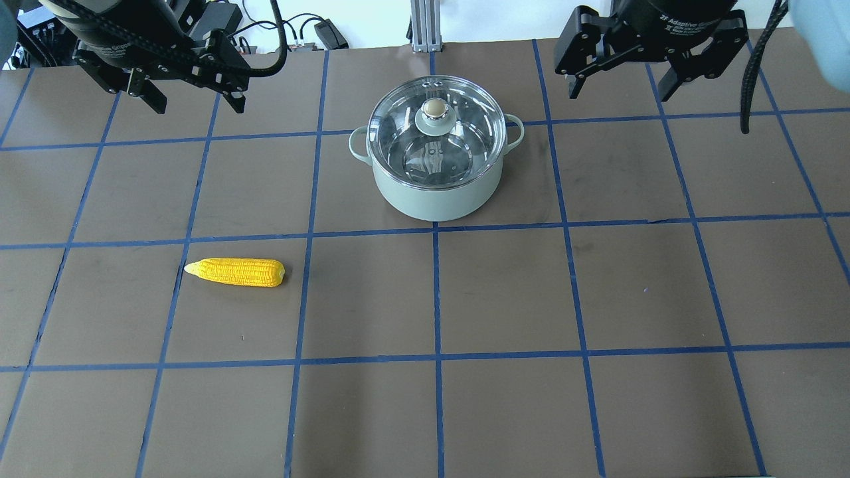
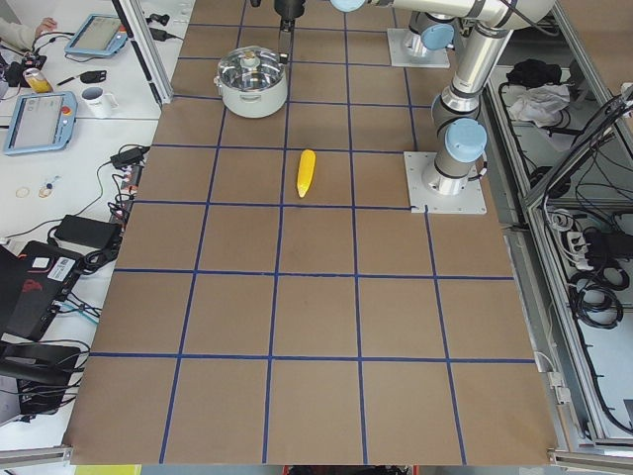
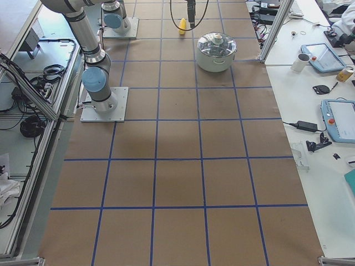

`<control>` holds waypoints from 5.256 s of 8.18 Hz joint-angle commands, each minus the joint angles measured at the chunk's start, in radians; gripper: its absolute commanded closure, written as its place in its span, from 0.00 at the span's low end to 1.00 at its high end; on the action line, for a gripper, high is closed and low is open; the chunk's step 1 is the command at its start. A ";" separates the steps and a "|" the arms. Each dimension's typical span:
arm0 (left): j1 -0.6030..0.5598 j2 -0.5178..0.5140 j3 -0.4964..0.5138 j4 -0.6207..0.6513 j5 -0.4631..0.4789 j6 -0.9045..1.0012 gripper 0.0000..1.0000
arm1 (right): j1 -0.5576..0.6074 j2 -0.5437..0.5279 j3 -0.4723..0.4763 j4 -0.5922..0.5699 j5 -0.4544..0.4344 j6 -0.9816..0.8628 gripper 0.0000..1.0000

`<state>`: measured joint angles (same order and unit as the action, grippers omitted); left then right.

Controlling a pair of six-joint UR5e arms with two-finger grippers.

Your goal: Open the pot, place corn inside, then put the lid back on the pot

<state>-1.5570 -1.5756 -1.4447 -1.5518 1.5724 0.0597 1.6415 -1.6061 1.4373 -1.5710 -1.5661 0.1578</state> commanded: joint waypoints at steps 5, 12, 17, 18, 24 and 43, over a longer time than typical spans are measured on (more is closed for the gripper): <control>0.024 -0.023 -0.061 -0.028 -0.003 -0.313 0.00 | 0.003 0.002 0.012 -0.003 0.000 -0.001 0.00; 0.198 -0.024 -0.221 -0.033 -0.005 -1.129 0.00 | 0.046 0.206 -0.003 -0.257 0.007 0.003 0.00; 0.250 -0.052 -0.451 0.319 -0.018 -1.299 0.00 | 0.270 0.524 -0.080 -0.542 -0.032 0.198 0.00; 0.252 -0.075 -0.500 0.422 -0.020 -1.302 0.00 | 0.270 0.543 -0.081 -0.570 -0.051 0.187 0.00; 0.253 -0.164 -0.526 0.447 -0.051 -1.302 0.00 | 0.261 0.563 -0.083 -0.607 -0.097 0.137 0.06; 0.253 -0.293 -0.576 0.536 -0.078 -1.302 0.00 | 0.261 0.563 -0.080 -0.626 -0.075 0.212 0.52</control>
<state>-1.3039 -1.8667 -2.0208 -1.0146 1.4918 -1.2454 1.9021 -1.0431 1.3575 -2.1968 -1.6444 0.3639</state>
